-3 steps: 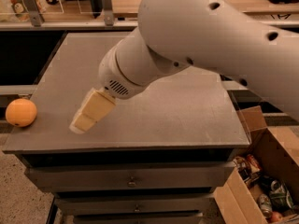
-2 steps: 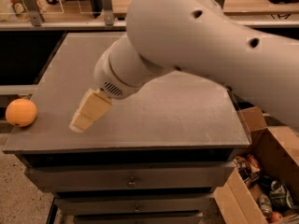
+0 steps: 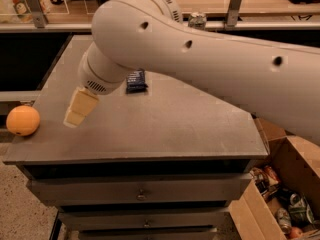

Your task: Pick orange

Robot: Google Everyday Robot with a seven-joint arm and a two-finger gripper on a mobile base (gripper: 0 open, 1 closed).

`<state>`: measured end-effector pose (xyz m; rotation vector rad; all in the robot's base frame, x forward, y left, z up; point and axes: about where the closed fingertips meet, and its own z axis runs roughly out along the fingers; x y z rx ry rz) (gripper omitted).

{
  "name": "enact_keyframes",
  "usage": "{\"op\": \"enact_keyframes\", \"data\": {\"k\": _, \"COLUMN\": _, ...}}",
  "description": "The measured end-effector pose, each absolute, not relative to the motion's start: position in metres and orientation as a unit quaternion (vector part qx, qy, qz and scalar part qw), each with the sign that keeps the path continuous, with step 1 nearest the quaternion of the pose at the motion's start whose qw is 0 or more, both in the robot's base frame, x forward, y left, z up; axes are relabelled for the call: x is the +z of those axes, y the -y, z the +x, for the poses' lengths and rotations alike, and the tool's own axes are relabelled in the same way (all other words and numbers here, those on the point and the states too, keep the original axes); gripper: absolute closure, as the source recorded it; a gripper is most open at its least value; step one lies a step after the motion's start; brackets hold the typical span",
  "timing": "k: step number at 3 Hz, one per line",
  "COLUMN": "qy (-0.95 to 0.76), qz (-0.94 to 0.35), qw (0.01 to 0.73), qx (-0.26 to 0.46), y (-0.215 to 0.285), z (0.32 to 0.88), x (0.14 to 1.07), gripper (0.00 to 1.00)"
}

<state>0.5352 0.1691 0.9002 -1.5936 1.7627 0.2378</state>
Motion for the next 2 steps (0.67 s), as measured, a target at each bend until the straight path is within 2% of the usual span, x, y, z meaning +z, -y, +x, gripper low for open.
{"op": "enact_keyframes", "data": {"k": 1, "qy": -0.673, "qz": -0.631, "qw": 0.369, "qx": 0.116, "y": -0.1924, "z": 0.5548, "x": 0.8863, "gripper": 0.0}}
{"op": "enact_keyframes", "data": {"k": 2, "qy": -0.672, "qz": -0.632, "qw": 0.366, "qx": 0.119, "y": -0.1941, "z": 0.5573, "x": 0.8817, "gripper": 0.0}}
